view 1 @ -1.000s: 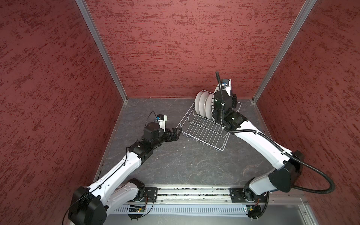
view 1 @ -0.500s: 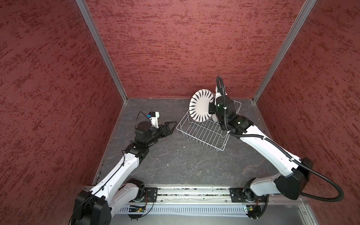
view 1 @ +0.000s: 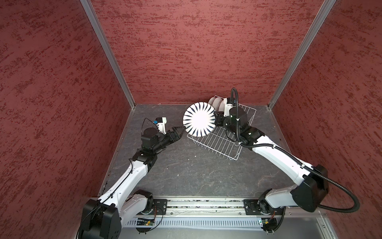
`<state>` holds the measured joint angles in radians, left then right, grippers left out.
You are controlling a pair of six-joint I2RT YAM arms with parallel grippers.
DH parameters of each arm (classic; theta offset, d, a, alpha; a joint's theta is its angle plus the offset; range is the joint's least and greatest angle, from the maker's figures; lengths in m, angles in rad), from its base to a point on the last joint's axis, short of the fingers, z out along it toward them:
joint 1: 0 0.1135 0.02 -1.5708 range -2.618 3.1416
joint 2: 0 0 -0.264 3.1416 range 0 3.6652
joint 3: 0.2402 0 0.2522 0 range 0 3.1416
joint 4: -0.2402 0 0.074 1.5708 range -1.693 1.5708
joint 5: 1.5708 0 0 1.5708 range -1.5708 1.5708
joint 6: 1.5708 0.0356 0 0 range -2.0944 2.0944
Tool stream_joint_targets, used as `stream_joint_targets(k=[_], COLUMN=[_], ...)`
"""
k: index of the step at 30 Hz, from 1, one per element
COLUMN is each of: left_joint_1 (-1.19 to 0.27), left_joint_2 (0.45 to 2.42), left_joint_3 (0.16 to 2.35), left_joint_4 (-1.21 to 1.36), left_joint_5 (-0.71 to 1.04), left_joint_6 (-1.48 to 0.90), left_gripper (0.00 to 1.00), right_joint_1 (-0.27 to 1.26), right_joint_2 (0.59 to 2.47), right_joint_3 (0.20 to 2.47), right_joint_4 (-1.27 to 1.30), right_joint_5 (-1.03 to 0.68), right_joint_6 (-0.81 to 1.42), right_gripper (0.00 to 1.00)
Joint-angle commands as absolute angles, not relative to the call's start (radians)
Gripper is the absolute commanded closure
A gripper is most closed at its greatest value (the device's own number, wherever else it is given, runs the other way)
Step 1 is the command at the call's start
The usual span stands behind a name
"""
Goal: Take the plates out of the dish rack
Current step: 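Pass the plate toward the left gripper while the left gripper grasps its rim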
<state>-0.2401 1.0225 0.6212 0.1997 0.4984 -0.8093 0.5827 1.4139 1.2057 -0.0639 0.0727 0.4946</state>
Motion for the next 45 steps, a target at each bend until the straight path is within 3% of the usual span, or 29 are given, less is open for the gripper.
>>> stream_joint_targets(k=[1, 13, 19, 28, 41, 45], left_joint_1=[-0.212, -0.19, -0.189, -0.189, -0.189, -0.189], left_joint_2=[1.021, 1.077, 1.112, 1.106, 1.164, 1.164], left_joint_3=[0.582, 0.568, 0.604, 0.598, 0.622, 0.623], left_joint_4=[0.291, 0.378, 0.389, 0.397, 0.46, 0.459], left_joint_5=[0.542, 0.593, 0.612, 0.585, 0.594, 0.591], left_joint_6=[-0.866, -0.921, -0.93, -0.946, -0.98, -0.967], left_gripper=[0.07, 0.14, 0.27, 0.57, 0.64, 0.74], right_joint_1=[0.565, 0.551, 0.549, 0.546, 0.546, 0.546], right_joint_2=[1.395, 1.436, 1.438, 1.44, 1.448, 1.448], right_joint_3=[1.202, 1.153, 1.15, 1.148, 1.158, 1.161], right_joint_4=[0.175, 0.274, 0.273, 0.267, 0.262, 0.264], right_joint_5=[-0.026, -0.127, -0.126, -0.132, -0.16, -0.172], right_joint_6=[0.619, 0.709, 0.714, 0.707, 0.728, 0.732], right_gripper=[1.0, 1.0, 1.0, 1.0, 1.0, 1.0])
